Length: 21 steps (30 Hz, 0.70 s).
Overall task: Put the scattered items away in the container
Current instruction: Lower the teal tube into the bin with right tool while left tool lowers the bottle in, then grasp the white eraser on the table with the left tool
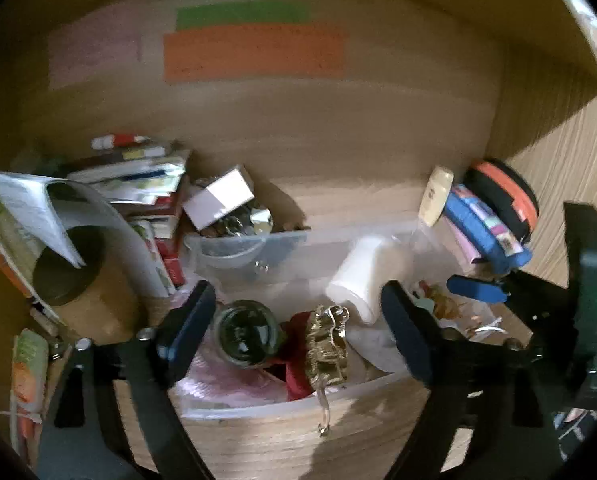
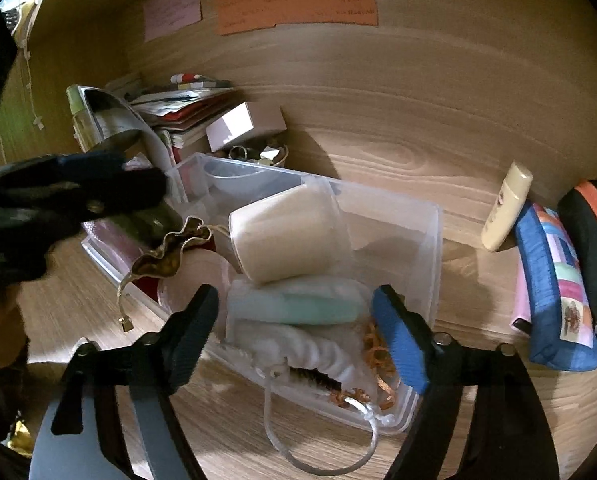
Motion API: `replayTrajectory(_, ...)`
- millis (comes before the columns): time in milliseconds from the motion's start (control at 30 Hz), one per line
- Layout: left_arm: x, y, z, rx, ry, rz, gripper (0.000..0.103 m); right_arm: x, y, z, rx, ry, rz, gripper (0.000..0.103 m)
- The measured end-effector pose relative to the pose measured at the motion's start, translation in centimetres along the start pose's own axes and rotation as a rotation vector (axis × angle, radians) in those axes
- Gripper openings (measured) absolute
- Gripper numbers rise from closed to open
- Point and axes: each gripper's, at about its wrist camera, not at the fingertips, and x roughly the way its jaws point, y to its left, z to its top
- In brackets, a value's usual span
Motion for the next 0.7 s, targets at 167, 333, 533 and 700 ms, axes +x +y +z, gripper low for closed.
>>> replayTrajectory(167,-2.5,0.6,-0.5,0.003,-0.031,0.024,0.086,-0.1,0.5,0.0,-0.022,-0.008,-0.020,0.082)
replayTrajectory(333,-4.1,1.2,-2.5,0.033,-0.020,0.068,0.096,-0.1,1.2,0.0,-0.050,0.003,-0.049,0.083)
replayTrajectory(533,-4.8,2.3,-6.5,0.046,0.073,0.126,0.096,-1.3,2.1,0.3,-0.078,-0.012,-0.052,0.084)
replayTrajectory(700,-4.7,2.9,-9.7,0.023,0.142,0.118,0.096,-3.1,3.1,0.0,-0.091,-0.040,-0.050,0.090)
